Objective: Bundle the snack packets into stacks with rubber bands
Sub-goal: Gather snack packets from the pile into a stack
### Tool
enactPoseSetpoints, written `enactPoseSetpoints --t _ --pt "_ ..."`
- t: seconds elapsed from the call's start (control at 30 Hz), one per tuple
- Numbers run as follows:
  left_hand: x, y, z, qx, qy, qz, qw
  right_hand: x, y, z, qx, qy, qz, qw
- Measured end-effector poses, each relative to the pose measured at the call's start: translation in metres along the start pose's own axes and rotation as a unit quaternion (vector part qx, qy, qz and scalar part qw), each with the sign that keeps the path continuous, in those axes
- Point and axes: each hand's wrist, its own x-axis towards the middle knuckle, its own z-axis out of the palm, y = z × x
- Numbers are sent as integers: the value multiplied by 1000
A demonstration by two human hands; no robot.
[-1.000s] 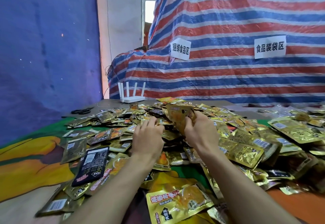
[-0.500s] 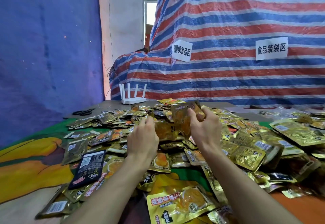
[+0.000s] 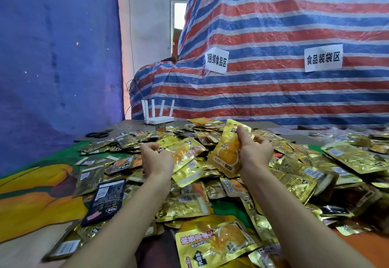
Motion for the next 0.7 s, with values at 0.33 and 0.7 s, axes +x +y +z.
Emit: enactPoseSetpoints --t 0.33,0.7 --pt "-20 -7 16 -127 -216 -87 964 -2 16 4 -82 -59 96 990" --pt "-25 -10 10 -1 -385 -44 922 -25 12 8 -178 -183 -47 966"
